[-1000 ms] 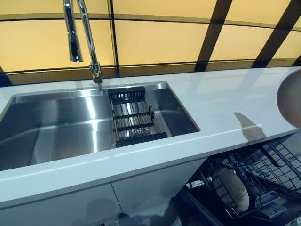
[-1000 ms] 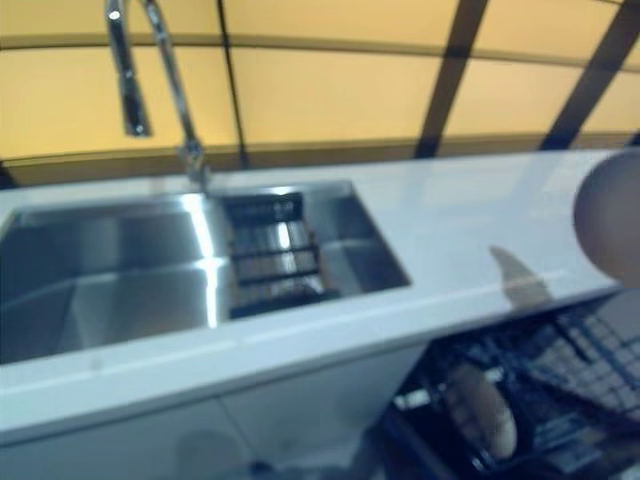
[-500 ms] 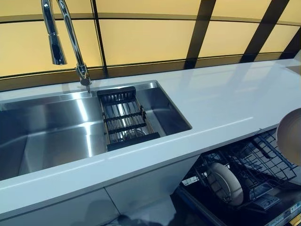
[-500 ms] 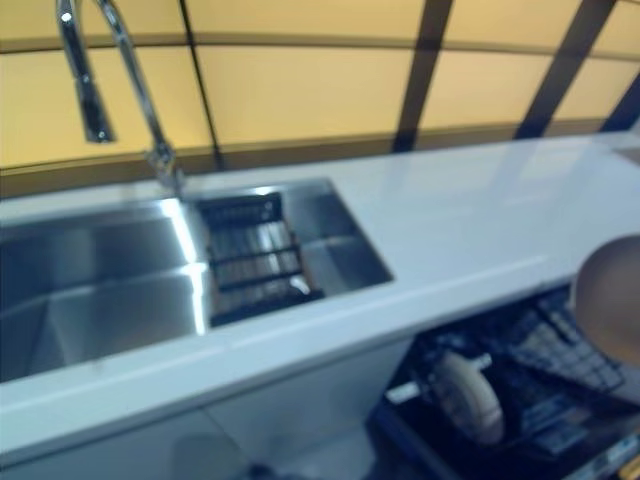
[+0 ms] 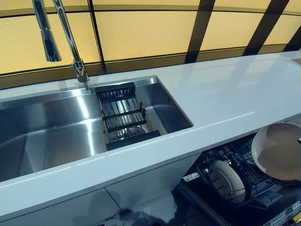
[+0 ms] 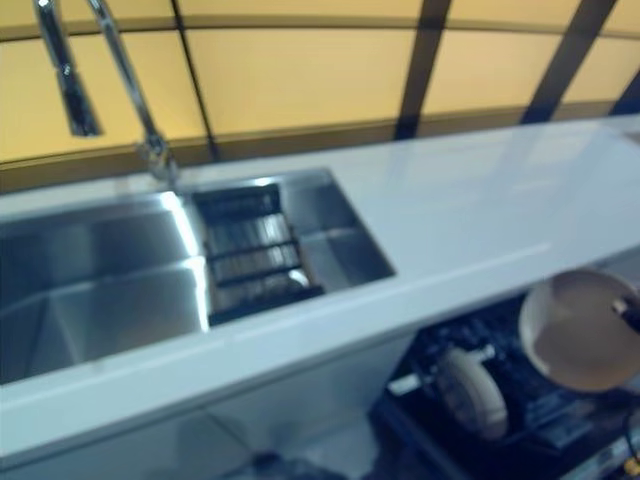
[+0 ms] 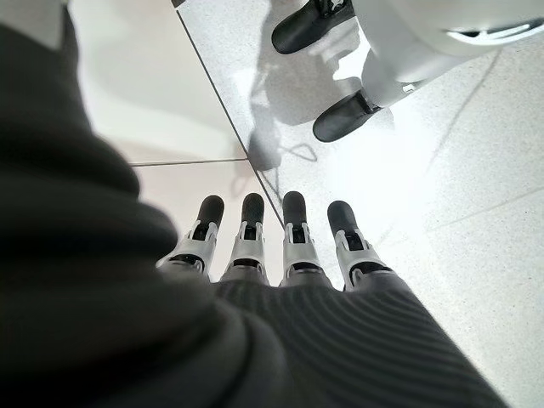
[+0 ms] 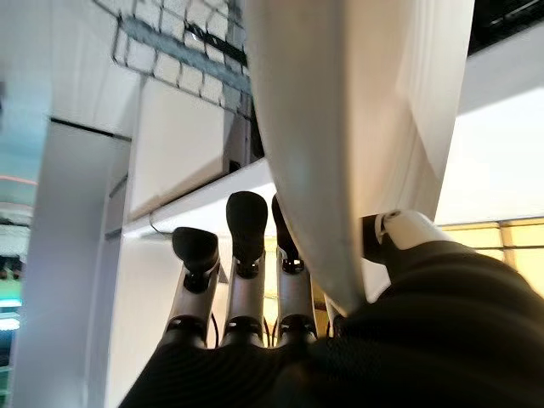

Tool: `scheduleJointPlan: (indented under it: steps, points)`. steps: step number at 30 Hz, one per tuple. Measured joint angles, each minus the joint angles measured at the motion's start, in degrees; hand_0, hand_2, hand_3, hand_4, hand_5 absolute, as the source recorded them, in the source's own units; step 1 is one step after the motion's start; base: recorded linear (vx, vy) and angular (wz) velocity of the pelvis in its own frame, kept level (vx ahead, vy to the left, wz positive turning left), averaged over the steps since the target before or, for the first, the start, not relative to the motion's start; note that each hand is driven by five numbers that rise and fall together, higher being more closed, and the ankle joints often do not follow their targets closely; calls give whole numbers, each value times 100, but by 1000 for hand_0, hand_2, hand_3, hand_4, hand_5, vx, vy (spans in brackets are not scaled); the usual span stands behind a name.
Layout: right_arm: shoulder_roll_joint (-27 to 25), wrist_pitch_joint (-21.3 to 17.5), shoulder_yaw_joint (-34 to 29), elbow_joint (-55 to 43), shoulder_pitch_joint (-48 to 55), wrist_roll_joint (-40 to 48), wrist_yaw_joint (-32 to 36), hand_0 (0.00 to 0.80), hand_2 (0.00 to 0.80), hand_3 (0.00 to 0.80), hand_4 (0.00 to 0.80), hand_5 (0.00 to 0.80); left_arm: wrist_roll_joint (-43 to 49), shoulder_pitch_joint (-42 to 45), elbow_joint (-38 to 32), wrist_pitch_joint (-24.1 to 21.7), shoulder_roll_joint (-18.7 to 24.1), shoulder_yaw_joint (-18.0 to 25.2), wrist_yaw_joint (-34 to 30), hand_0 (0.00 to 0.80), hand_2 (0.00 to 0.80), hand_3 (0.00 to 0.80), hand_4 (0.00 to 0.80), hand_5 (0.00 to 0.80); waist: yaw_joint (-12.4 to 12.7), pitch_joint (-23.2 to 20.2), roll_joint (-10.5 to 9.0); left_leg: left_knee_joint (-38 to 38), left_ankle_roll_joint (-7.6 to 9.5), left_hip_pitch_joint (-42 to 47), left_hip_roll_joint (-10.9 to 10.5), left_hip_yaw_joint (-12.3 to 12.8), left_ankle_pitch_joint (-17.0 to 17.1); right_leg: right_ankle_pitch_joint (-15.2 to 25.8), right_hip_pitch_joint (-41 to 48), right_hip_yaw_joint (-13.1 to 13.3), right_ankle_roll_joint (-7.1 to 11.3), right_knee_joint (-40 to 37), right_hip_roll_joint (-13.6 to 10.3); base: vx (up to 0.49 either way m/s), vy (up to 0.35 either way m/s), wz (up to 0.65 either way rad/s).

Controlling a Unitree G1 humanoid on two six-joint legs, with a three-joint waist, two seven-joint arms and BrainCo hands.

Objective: Take plates into dishwasher

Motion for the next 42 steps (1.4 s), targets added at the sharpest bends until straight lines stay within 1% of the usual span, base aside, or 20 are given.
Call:
scheduleJointPlan:
  steps: [6,13,18,21,28,32,35,42]
  points:
    - [208,260,136,85,-87,-122,-46,800,800,800,800,800,0,-3,-37,-10,-8,-2,0,0,0,0,0,0,2,133,160,0,-1,1,5,3,0,0,-2,-1,0,-2,4,-32,-47,0]
    - [229,454,338,427,-343,-223,-142,800,800,800,800,800,-4,-15,-173,-12,-5,-7,1,0,0,0,0,0,2,284,286,0,-2,-65,9,10,-2,0,-83,-19,-1,-3,3,-64,-37,-1]
    - [235,480,339,549,-357,-227,-327,800,800,800,800,800,-5,-59,-223,-11,3,-6,0,0,0,0,0,0,-2,381,396,4,0,-121,2,34,3,12,-144,-24,-14,4,-1,-48,-22,-3]
    - [238,604,490,734,-561,-225,-495,800,800,800,800,800,-9,-170,-278,-11,37,-14,-1,0,0,0,0,0,-2,494,456,3,1,-122,0,44,2,12,-150,-24,-13,-1,-4,-45,-8,-1]
    - [321,810,571,939,-903,-195,-802,800,800,800,800,800,-38,-258,-461,-8,41,-31,-4,0,0,0,0,0,-6,676,752,1,0,-125,0,48,-1,11,-159,-22,-13,-3,-5,-23,4,0]
    - [401,924,574,994,-999,-140,-882,800,800,800,800,800,-83,-261,-474,-8,34,-52,-4,0,0,0,0,0,-20,719,878,3,0,-183,0,57,0,15,-216,-19,-18,-1,-4,0,0,0]
    - [432,944,583,1072,-1027,-52,-932,800,800,800,800,800,-85,-264,-485,-13,28,-57,-6,0,0,0,0,0,-9,740,920,2,0,-190,-1,58,0,15,-223,-19,-18,-2,-5,0,0,0]
    - [667,1084,623,1068,-1120,-2,-986,800,800,800,800,800,-86,-266,-487,-53,-64,-58,-8,0,0,0,0,0,-8,746,931,0,-1,-191,0,82,-1,15,-231,-19,-18,-5,-6,0,0,0]
